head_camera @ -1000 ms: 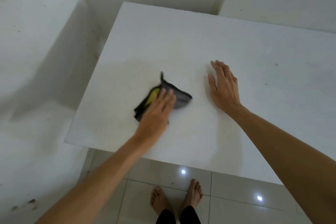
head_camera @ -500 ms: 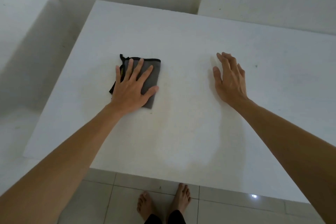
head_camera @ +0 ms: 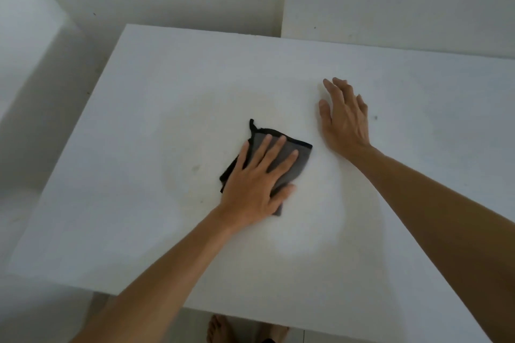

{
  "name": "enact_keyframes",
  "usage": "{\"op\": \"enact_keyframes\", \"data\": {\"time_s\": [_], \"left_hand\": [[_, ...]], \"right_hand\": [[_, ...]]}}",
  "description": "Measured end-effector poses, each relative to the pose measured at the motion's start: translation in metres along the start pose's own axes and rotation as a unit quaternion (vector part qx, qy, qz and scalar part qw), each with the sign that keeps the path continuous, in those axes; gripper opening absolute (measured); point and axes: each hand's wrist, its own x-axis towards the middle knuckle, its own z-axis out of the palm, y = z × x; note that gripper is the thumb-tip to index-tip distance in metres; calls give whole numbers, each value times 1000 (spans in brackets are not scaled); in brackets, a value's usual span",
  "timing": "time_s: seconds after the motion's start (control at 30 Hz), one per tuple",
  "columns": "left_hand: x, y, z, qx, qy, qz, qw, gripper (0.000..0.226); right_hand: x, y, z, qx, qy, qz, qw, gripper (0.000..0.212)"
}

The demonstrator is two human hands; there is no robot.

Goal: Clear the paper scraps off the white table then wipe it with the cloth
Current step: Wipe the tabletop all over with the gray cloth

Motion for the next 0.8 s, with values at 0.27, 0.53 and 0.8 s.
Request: {"op": "enact_keyframes", "data": {"time_s": [0.27, 0.53, 0.8], "left_hand": [[21, -129, 1, -5, 85, -238, 968, 52], [27, -192, -31, -118, 206, -362, 902, 45], [86, -135, -7, -23, 53, -206, 977, 58]], "right_hand": [[9, 4, 6, -45, -29, 21, 998, 55], [15, -11, 14, -43, -33, 17, 998, 54], [70, -109, 48, 1, -40, -94, 995, 52]]}}
